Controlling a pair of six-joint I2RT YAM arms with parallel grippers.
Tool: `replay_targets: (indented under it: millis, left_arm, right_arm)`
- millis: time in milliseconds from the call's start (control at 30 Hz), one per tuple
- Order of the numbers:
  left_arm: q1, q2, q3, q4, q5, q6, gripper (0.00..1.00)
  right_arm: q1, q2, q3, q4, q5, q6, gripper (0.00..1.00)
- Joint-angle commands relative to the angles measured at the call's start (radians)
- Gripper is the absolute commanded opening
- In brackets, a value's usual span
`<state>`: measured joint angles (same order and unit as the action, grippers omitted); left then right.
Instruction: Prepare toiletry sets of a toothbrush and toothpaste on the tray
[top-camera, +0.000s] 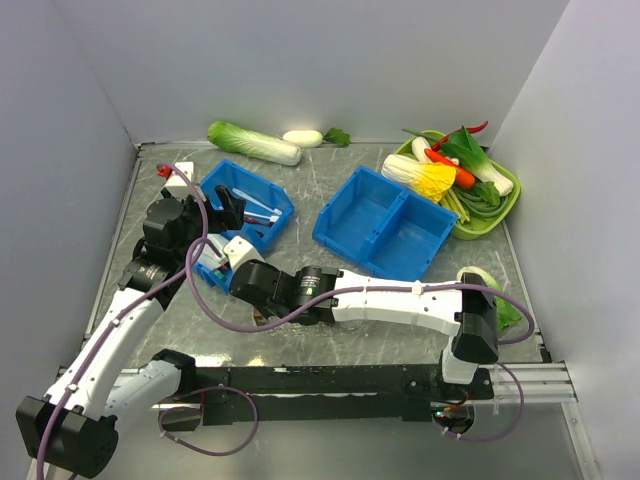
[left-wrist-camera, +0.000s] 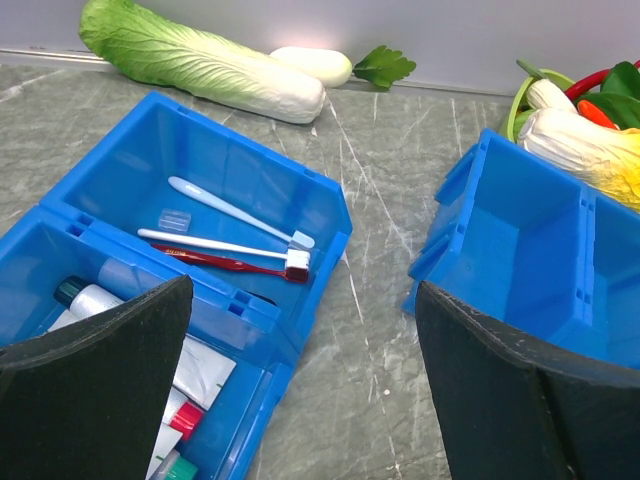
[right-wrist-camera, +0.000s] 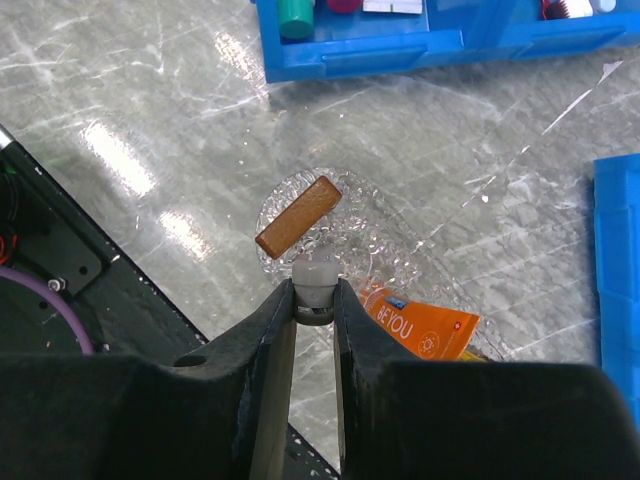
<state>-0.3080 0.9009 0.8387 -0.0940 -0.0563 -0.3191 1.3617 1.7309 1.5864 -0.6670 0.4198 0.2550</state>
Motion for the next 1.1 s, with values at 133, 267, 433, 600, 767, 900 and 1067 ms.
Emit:
replay_targets:
  millis: [133, 267, 433, 600, 767, 900, 1067]
  left_arm:
    - [0.001, 0.001, 0.003, 0.039, 0.015, 0.011, 0.96]
    - [0.000, 0.000, 0.005, 0.036, 0.015, 0.012, 0.96]
    - [0.001, -0.002, 0.007, 0.037, 0.012, 0.012, 0.97]
    - [0.001, -0.005, 0.005, 0.034, 0.015, 0.008, 0.96]
    - [0.001, -0.007, 0.005, 0.036, 0.018, 0.006, 0.96]
    - [0.001, -0.005, 0.007, 0.036, 0.015, 0.008, 0.97]
    - [0.001, 0.000, 0.007, 0.036, 0.015, 0.011, 0.96]
  right_arm:
    - [0.004, 0.022, 0.034, -0.043, -0.046, -0.026, 0.00]
    - [-0.009, 0.016, 0.034, -0.042, -0.064, -0.031, 0.00]
    - [-0.019, -0.004, 0.034, -0.036, -0.072, -0.022, 0.00]
    - [-0.027, -0.007, 0.056, -0.046, -0.006, -0.002, 0.00]
    - [-0.027, -0.008, 0.067, -0.063, 0.031, 0.013, 0.00]
    - [-0.027, -0.022, 0.058, -0.039, 0.056, 0.016, 0.00]
    - [-0.032, -0.021, 0.052, -0.019, 0.036, 0.023, 0.00]
